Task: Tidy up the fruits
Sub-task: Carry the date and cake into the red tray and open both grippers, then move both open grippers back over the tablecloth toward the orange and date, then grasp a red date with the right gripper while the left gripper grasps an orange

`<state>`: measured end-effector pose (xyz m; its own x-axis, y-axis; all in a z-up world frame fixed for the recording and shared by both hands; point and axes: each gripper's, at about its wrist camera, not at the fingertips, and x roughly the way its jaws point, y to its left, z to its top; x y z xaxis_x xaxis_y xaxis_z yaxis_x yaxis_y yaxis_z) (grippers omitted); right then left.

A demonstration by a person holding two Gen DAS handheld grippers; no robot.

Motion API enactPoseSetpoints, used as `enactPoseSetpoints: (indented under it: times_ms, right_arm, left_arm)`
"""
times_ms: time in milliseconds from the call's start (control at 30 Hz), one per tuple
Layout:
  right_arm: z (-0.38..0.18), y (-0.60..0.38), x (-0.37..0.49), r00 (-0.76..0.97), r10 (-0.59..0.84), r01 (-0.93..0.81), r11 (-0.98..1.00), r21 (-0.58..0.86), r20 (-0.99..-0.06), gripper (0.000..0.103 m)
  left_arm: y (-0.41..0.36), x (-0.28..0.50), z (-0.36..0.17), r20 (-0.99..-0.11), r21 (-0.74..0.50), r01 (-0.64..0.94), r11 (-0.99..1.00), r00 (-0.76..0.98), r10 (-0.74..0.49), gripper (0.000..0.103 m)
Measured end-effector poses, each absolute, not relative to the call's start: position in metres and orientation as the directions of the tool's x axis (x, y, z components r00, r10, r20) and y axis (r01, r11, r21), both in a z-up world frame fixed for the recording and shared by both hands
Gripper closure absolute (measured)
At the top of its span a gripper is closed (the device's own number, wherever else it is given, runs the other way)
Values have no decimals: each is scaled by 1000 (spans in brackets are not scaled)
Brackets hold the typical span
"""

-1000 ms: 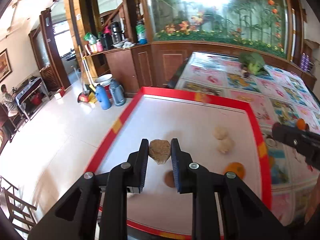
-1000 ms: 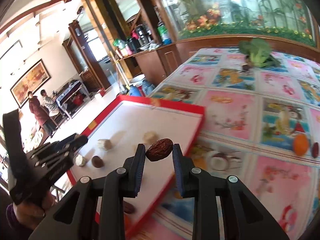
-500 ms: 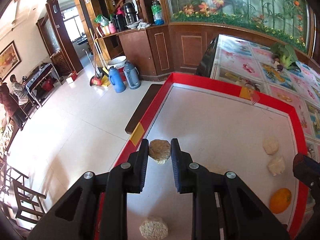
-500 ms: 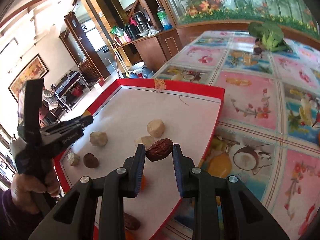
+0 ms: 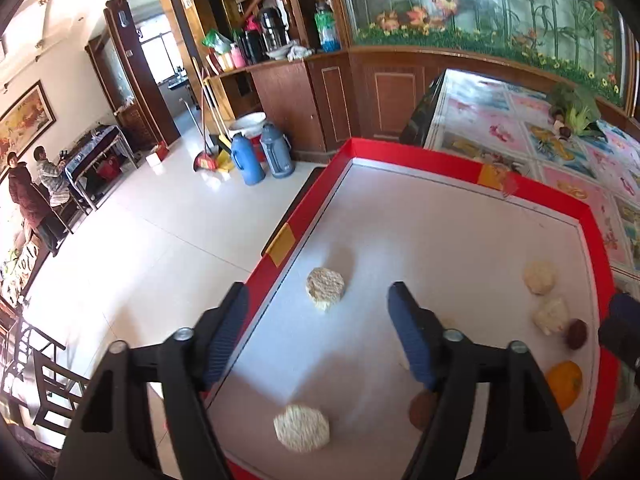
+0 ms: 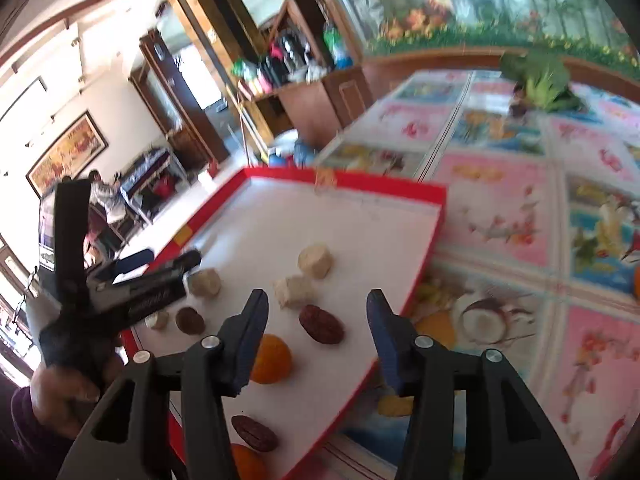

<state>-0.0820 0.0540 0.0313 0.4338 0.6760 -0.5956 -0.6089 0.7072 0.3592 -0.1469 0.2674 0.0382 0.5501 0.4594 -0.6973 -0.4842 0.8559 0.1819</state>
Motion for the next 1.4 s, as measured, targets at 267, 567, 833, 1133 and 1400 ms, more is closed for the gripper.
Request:
enactPoseSetpoints:
  times_ms: [267, 567, 833, 1133, 1400]
  right_arm:
    - [47, 2, -90, 548, 666, -591, 737, 330, -506, 50]
    - [52, -118, -82, 722, 509, -363, 855, 371, -468, 49]
    - [37, -178, -39, 713, 316, -172, 944, 281, -626, 63]
    - [13, -158, -10, 625, 295, -196, 956, 221, -723, 86]
    - [12, -175, -6, 619, 303, -155, 952, 265, -724, 87]
  left_arm:
    - [198, -178, 63, -624, 189, -380, 905, 665, 410, 19]
    - [120, -179, 71, -620, 203, -209, 957, 729, 291, 17]
    - [67, -154, 79, -635, 172, -93, 981, 751, 182, 17]
    - [26, -124, 85, -621, 247, -33, 969, 762, 184, 17]
    - [-3, -88, 76, -648, 246, 7, 969, 745, 159, 17]
